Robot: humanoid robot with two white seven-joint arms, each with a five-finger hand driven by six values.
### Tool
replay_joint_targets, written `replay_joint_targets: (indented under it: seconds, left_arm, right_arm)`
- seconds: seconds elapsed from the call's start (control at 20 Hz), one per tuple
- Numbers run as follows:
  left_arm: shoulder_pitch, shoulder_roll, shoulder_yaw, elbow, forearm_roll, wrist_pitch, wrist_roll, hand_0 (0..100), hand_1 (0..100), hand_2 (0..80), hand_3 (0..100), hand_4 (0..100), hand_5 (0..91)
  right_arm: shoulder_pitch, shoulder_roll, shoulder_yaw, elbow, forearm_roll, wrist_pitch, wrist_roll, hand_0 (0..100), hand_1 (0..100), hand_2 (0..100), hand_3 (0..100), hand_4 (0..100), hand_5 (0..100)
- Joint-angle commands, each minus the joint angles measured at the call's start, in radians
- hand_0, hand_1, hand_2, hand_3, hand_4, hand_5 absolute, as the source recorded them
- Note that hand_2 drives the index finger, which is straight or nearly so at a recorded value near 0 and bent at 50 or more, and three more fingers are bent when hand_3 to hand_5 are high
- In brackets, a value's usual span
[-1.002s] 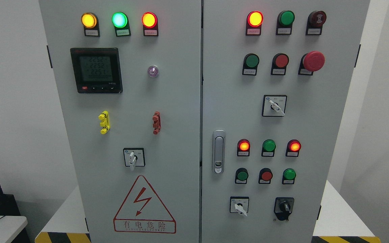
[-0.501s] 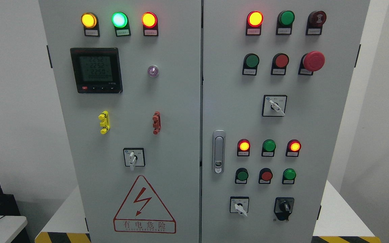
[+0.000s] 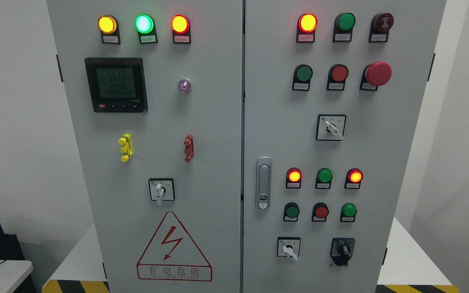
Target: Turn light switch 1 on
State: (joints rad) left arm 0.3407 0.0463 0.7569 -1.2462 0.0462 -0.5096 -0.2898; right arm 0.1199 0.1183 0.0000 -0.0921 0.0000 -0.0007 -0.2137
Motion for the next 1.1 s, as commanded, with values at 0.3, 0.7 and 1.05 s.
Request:
replay_joint_targets:
  seconds: [0.3,0.7,1.05]
  left_arm:
    - [-0.029,0.004,-0.114,-0.504,-0.132,0.003,0.008,33,30,39.9,72,77,50.7]
    - [-0.101,0.030,-0.237,-0.602,-0.172,0.037,0.012,24,36,46.5,76,80,52.9]
    - [-0.245,0.023,-0.399,-0.598,-0.195,0.158,0.113,6,47,49.5,83,85,61.7]
  right_arm:
    - [0.000,0.000,0.023,0.000,0.005,0.001,0.000,12,39,0,0,0,0]
    - [0.000,0.000,0.023,0.000,0.005,0.001,0.000,12,39,0,0,0,0]
    - [0.000,0.000,0.023,0.000,0.005,0.001,0.000,12,39,0,0,0,0]
